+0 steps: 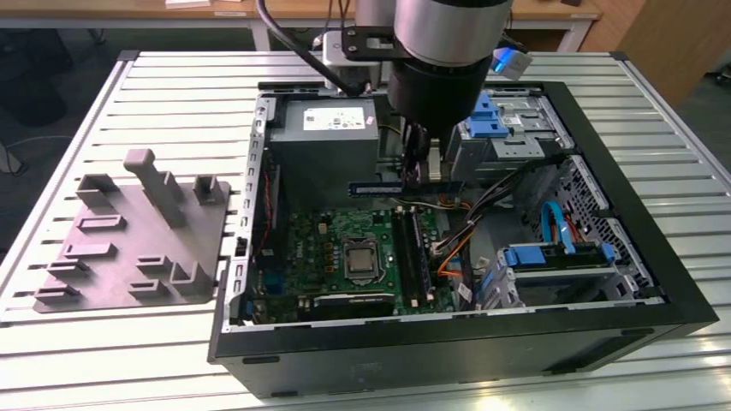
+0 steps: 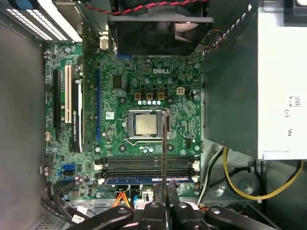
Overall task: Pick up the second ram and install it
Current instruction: 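Pick up the second ram and move it above second insertion slot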
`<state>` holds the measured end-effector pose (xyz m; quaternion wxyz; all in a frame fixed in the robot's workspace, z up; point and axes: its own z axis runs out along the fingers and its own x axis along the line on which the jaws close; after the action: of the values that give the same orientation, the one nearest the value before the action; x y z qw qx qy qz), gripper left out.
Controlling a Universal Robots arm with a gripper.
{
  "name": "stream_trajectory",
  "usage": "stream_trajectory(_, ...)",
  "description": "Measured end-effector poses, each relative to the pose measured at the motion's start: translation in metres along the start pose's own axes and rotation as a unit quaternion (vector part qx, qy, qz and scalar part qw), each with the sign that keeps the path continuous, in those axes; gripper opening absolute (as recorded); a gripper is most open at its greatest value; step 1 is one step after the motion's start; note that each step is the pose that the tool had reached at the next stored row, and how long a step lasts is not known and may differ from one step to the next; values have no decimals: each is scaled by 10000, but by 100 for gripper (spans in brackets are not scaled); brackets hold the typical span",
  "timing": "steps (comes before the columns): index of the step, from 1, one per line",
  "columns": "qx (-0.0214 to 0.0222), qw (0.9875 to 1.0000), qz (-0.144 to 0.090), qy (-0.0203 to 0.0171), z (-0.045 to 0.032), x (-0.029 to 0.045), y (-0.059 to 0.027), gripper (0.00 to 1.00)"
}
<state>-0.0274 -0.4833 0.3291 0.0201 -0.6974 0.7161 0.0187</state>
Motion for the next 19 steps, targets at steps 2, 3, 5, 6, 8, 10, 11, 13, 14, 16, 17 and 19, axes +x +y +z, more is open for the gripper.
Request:
stream_trajectory(2,0,10000,1,0,35,5,-1,14)
stream_trajectory(3,0,10000,0,1,53,7,-1,14)
stream_trajectory(5,0,10000,0,0,89,11,-2,14)
stream_trajectory(6,0,10000,0,0,106,13,-2,14)
stream_trajectory(8,0,10000,0,1,138,16,-3,14)
stream_trajectory(10,0,10000,0,1,168,19,-3,14)
stream_trajectory(11,0,10000,0,0,185,20,-4,14)
stream_trajectory(13,0,10000,0,0,221,23,-5,14)
stream_trajectory(14,0,10000,0,0,238,24,-7,14)
stream_trajectory(16,0,10000,-1,1,274,26,-11,14)
stream_trajectory(17,0,10000,-1,0,293,27,-16,14)
stream_trajectory(19,0,10000,0,0,328,28,-29,14)
